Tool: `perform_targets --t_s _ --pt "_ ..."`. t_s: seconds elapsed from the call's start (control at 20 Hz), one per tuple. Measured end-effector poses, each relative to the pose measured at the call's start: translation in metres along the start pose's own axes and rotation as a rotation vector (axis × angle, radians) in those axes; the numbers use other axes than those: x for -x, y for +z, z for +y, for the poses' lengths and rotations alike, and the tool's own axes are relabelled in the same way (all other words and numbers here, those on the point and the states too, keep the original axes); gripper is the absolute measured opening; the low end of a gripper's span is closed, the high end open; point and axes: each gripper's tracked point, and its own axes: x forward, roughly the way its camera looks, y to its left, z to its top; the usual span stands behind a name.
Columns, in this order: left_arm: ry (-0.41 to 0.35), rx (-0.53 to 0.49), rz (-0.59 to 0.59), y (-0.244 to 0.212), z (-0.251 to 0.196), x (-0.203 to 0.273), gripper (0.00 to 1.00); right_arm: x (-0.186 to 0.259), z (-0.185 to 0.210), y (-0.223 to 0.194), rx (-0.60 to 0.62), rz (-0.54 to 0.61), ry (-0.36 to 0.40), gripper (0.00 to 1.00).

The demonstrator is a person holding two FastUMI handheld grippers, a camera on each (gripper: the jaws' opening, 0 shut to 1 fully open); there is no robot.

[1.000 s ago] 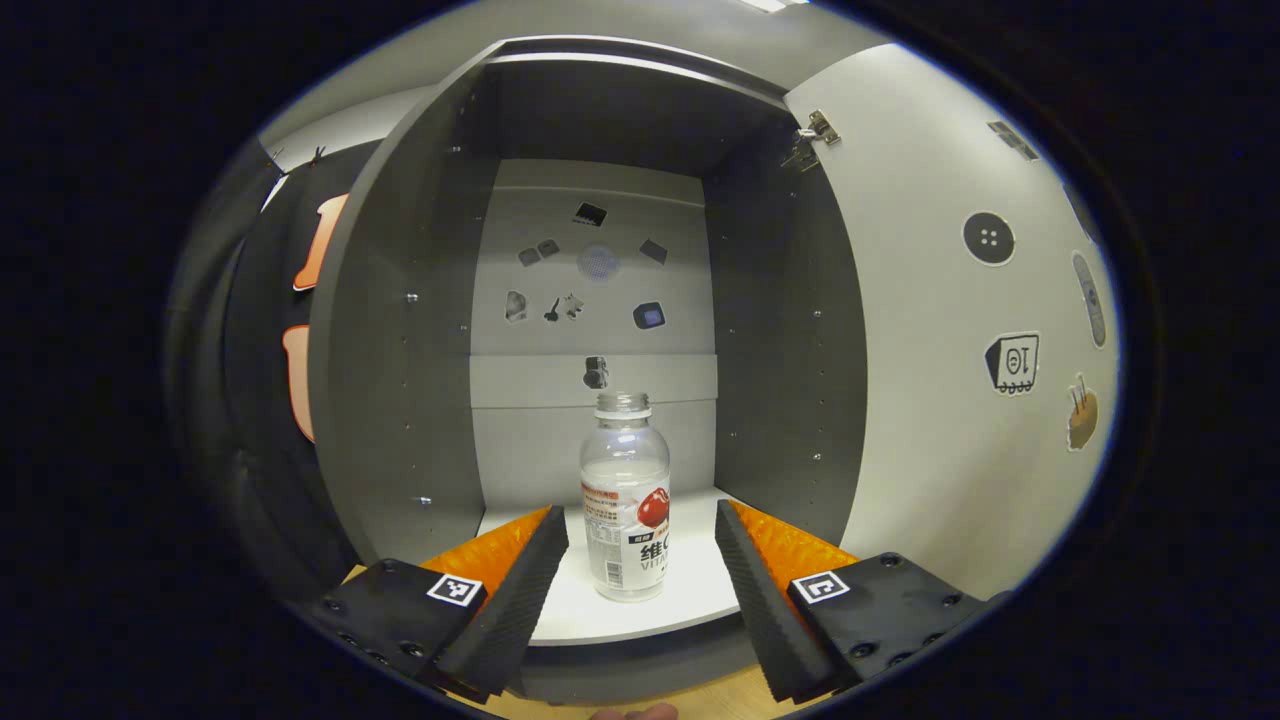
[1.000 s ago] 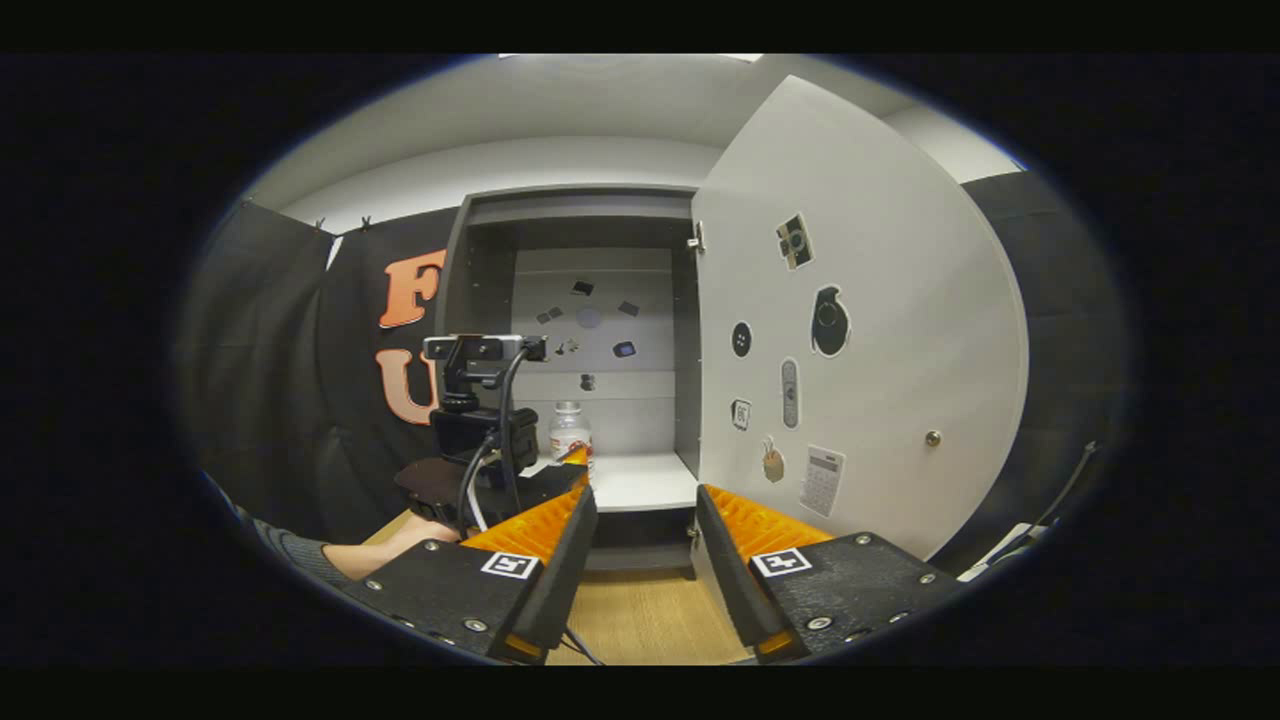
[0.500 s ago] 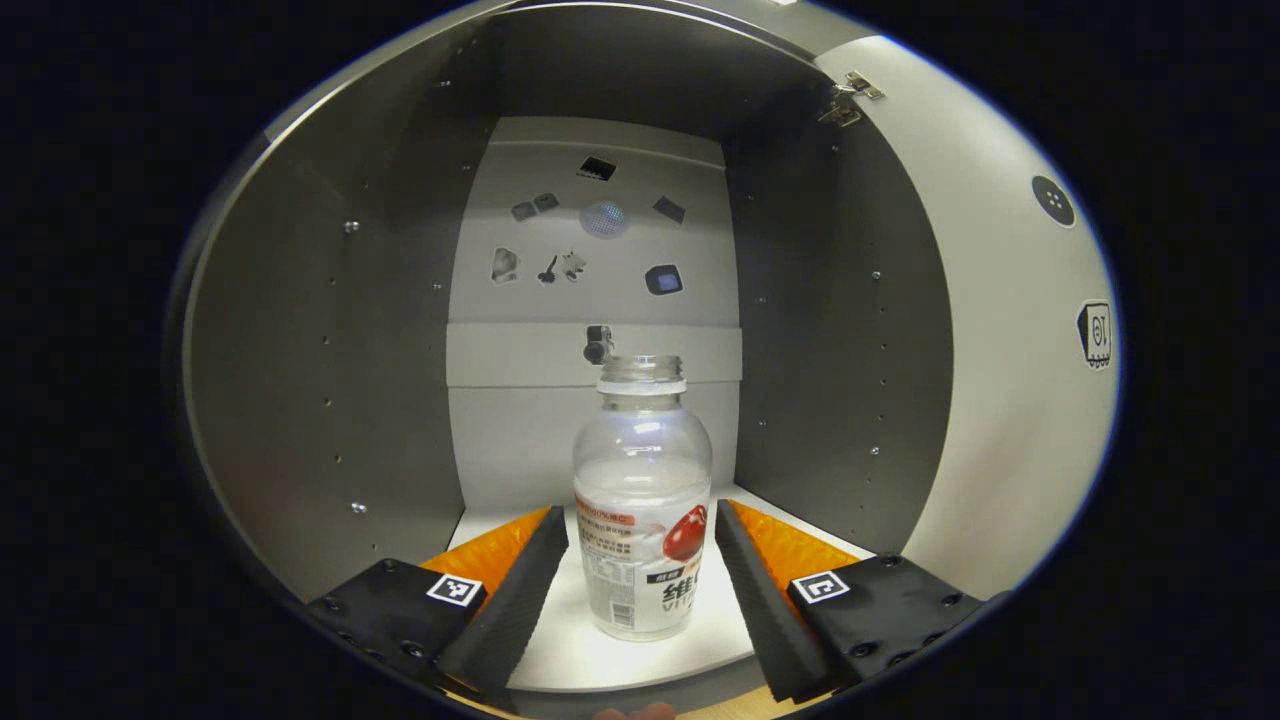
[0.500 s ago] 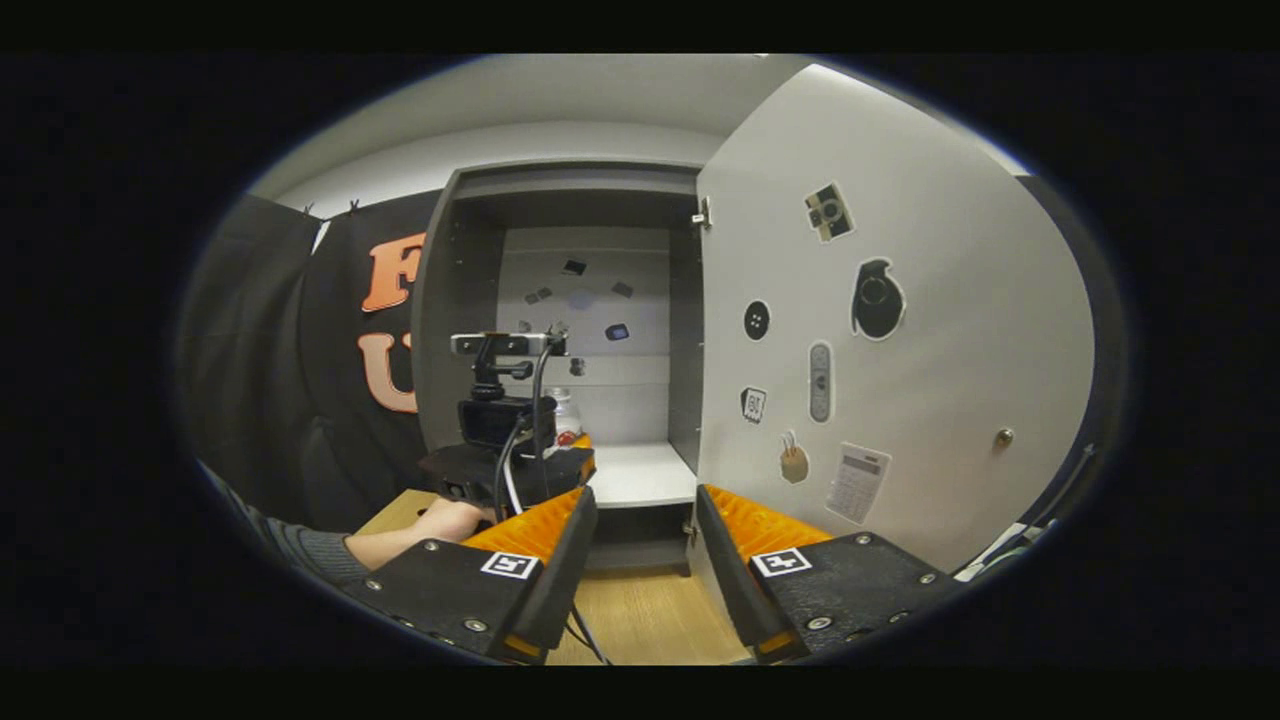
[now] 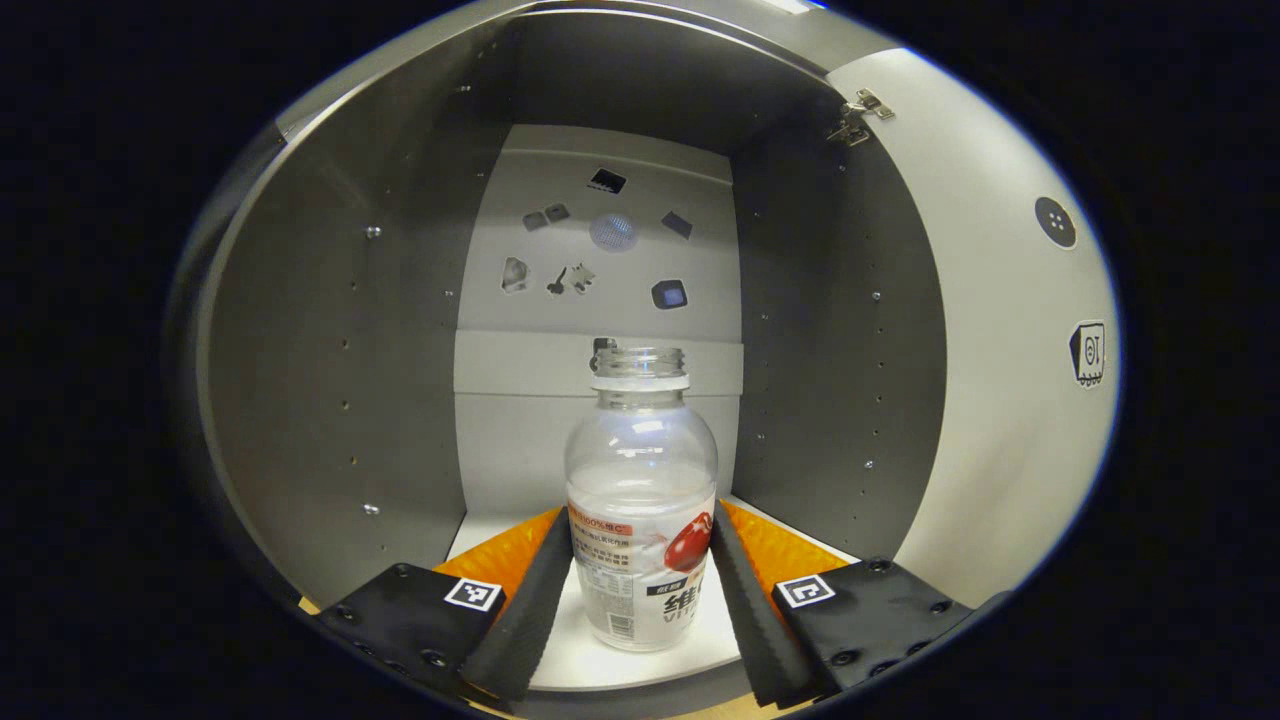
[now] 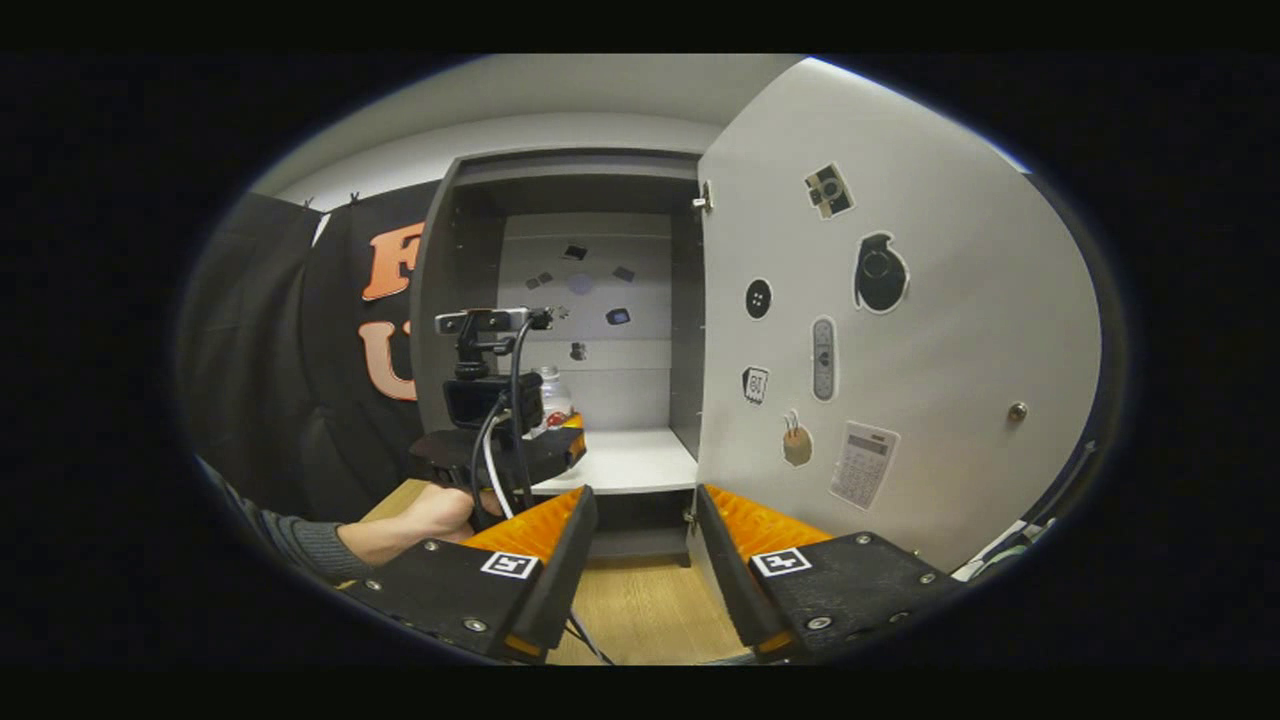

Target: Open the cabinet door with the right hand, grasp the bottle in the cabinet with the left hand and place it on the coaster, then close the cabinet door with the right hand.

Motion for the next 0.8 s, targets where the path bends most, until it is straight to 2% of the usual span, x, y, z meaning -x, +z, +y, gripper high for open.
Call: perform_targets --t_s 0.05,0.3,0.45,0.5,0.55,0.8 --pt "0.005 -0.01 -0.012 0.004 0.002 0.012 0.85 0.002 0.001 -0.001 -0.001 -0.001 0.007 0.63" --pt "0.018 -0.037 -0.043 0.008 0.007 0.077 0.84 0.013 0.007 -0.007 -0.007 0.01 0.055 0.63" --pt "0.055 -0.06 -0.062 0.002 0.018 0.121 0.84 0.023 0.01 -0.013 -0.013 0.03 0.082 0.63" --pt "0.066 -0.063 -0.06 -0.003 0.019 0.136 0.86 0.026 0.011 -0.015 -0.016 0.037 0.091 0.6" --pt "0.074 -0.065 -0.051 -0.012 0.021 0.149 0.85 0.029 0.012 -0.017 -0.018 0.042 0.099 0.63" --pt "0.119 -0.077 -0.013 -0.056 0.037 0.211 0.84 0.043 0.019 -0.026 -0.013 0.072 0.142 0.63"
